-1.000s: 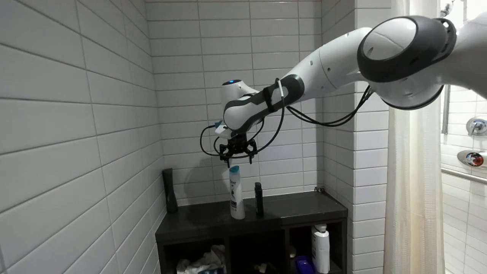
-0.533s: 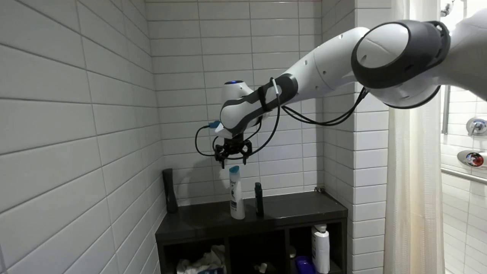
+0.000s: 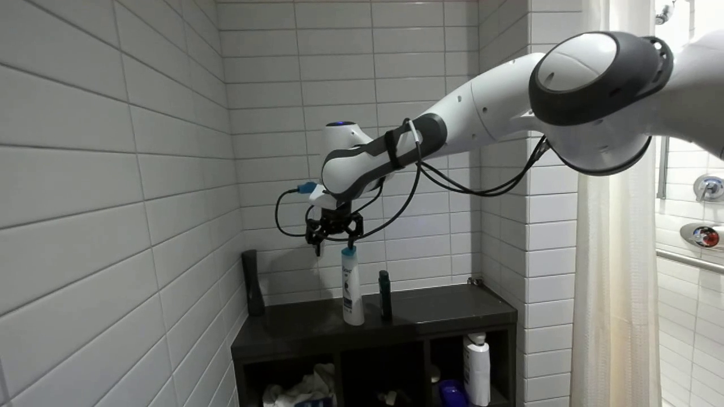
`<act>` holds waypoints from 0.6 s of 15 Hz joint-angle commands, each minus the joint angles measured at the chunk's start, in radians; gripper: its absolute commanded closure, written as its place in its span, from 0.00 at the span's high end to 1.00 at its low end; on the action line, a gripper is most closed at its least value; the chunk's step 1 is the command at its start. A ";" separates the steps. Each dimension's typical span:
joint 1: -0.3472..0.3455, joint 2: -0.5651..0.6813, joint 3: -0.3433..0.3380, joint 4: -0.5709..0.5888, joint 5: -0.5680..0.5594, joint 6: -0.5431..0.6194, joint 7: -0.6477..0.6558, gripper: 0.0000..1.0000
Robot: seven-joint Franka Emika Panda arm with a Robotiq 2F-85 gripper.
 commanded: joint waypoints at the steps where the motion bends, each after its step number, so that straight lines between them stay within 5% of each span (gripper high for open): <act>1: -0.012 0.006 0.005 0.016 -0.007 -0.008 0.000 1.00; 9: -0.004 -0.019 -0.034 0.007 -0.016 -0.002 0.020 1.00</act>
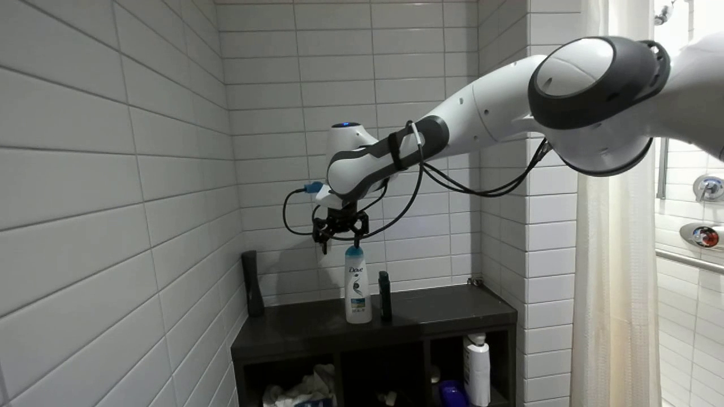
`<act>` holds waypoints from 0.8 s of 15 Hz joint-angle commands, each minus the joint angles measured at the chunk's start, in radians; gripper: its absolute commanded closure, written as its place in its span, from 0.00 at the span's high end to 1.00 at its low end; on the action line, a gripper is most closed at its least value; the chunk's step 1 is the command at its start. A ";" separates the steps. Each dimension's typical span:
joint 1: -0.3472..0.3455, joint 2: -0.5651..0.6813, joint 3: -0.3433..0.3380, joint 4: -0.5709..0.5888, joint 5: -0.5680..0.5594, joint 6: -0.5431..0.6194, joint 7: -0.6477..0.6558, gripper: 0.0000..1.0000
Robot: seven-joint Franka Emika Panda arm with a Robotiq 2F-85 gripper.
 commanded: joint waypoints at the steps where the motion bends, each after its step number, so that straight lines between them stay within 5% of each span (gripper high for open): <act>1: 0.003 -0.023 -0.016 -0.009 -0.017 -0.002 0.023 1.00; 6: 0.001 -0.033 -0.023 -0.018 -0.015 0.000 0.038 1.00; 7: 0.076 -0.072 -0.165 -0.024 0.119 0.034 -0.004 1.00; 8: 0.015 -0.036 -0.051 -0.016 0.021 0.006 0.035 1.00; 9: 0.028 -0.040 -0.077 -0.015 0.034 0.005 0.032 1.00; 10: 0.104 -0.072 -0.212 -0.017 0.162 0.032 -0.009 1.00; 11: 0.044 -0.036 -0.101 -0.009 0.069 0.008 0.027 1.00; 12: 0.056 -0.042 -0.125 -0.011 0.081 0.007 0.024 1.00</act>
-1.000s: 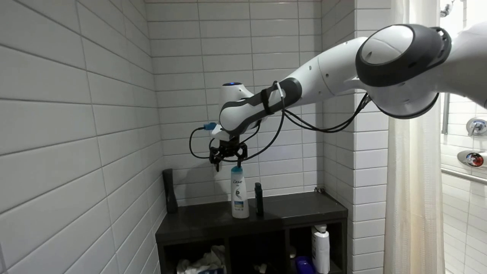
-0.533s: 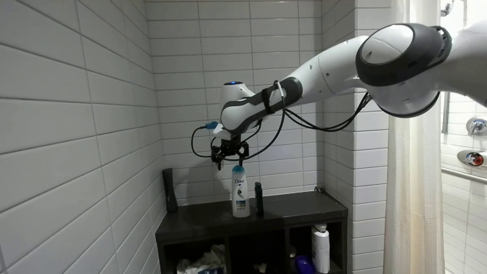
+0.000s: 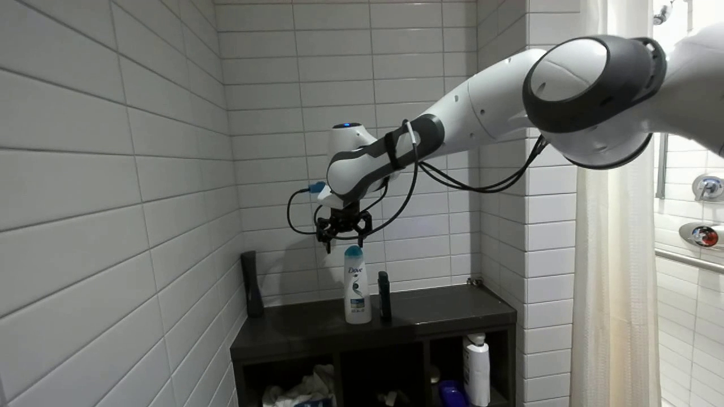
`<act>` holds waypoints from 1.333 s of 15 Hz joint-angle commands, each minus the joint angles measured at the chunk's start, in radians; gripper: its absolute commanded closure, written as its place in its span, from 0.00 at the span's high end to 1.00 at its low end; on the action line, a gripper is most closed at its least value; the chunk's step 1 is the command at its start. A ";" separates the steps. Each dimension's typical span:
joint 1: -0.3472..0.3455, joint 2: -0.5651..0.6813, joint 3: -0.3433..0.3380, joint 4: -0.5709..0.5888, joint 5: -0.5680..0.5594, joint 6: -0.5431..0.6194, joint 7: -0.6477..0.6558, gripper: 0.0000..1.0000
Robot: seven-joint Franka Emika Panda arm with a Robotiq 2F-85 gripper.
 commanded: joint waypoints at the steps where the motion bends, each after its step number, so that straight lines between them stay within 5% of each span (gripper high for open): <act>1: 0.071 -0.041 -0.128 -0.016 0.105 0.021 -0.019 1.00; 2: 0.016 -0.013 -0.031 -0.008 0.022 0.003 0.012 1.00; 9: 0.035 -0.008 -0.051 0.001 0.039 -0.013 0.023 1.00; 10: 0.103 -0.029 -0.164 0.000 0.150 0.007 -0.004 1.00; 11: 0.107 -0.017 -0.167 0.007 0.181 0.012 -0.001 1.00; 12: 0.066 0.007 -0.092 0.017 0.146 0.005 0.026 1.00; 13: 0.124 0.001 -0.182 0.022 0.252 0.028 -0.006 1.00; 16: 0.147 0.020 -0.198 0.033 0.347 0.037 -0.010 1.00; 17: 0.120 0.026 -0.153 0.027 0.320 0.039 0.013 1.00; 20: 0.165 0.020 -0.223 0.021 0.401 0.056 0.013 1.00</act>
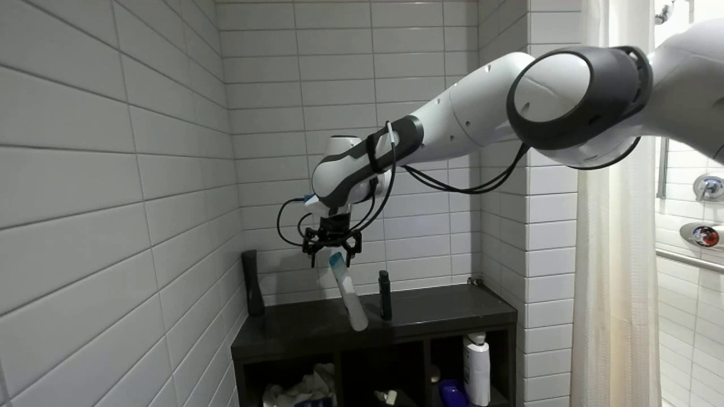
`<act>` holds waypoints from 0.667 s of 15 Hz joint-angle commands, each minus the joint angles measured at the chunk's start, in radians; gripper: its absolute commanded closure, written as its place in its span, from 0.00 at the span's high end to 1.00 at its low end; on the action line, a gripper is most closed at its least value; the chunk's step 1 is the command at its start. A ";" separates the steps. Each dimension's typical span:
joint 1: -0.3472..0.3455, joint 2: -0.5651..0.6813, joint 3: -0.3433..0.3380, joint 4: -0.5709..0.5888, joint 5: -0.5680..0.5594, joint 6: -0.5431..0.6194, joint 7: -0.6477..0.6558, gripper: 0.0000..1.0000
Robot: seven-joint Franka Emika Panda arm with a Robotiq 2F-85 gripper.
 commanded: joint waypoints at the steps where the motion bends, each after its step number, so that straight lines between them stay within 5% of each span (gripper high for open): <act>1: 0.026 0.005 -0.045 0.014 0.066 0.022 0.012 1.00; 6: 0.029 0.005 -0.062 0.009 0.104 0.033 0.018 1.00; 7: 0.032 0.002 -0.068 0.006 0.103 0.036 0.025 0.75; 10: 0.046 -0.003 -0.095 0.003 0.085 0.031 0.049 0.61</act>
